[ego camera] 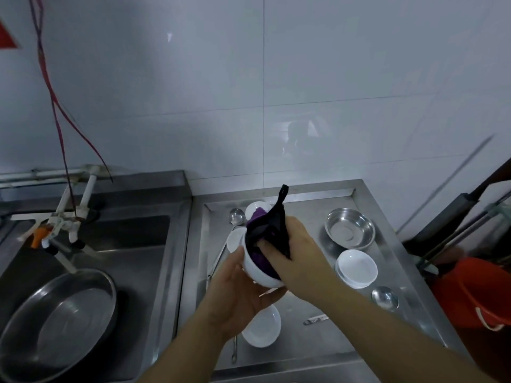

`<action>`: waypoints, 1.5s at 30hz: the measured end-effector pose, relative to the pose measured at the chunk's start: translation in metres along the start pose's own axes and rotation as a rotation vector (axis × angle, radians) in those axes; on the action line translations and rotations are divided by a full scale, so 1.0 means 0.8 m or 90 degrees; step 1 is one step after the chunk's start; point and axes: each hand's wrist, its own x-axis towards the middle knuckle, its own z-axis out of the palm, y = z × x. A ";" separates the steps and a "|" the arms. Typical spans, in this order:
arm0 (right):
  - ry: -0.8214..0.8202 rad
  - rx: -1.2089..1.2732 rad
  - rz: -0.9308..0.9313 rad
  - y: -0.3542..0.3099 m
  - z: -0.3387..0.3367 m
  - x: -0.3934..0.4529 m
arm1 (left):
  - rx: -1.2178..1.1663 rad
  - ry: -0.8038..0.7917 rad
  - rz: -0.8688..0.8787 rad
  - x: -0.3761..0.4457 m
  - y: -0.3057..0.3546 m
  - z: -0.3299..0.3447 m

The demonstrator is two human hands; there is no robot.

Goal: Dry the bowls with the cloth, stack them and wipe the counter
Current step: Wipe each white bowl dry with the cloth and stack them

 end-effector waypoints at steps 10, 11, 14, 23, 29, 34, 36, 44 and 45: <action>-0.214 -0.279 -0.145 -0.040 -0.067 0.009 | -0.027 -0.072 0.018 -0.007 0.003 0.010; -0.226 -0.305 -0.185 -0.042 -0.070 0.010 | -0.023 -0.090 0.012 -0.007 0.003 0.011; -0.256 -0.354 -0.342 -0.044 -0.076 0.005 | -0.002 -0.138 -0.007 -0.011 0.005 0.014; -0.053 -0.368 -0.211 -0.044 -0.059 0.016 | 0.044 -0.104 0.116 -0.010 0.020 0.039; -0.126 -0.311 0.039 -0.056 -0.056 0.028 | 0.185 -0.067 0.184 -0.012 0.040 0.032; -0.184 -0.075 0.178 -0.057 -0.061 0.020 | 0.200 -0.115 0.145 -0.023 0.039 0.027; -0.170 0.035 0.211 -0.055 -0.059 0.014 | 0.182 -0.127 0.133 -0.027 0.036 0.026; 0.042 0.177 0.155 -0.061 -0.028 0.007 | 0.051 -0.138 0.109 -0.028 0.026 0.039; 0.069 0.118 0.123 -0.063 -0.025 0.009 | 0.039 -0.135 0.107 -0.027 0.027 0.043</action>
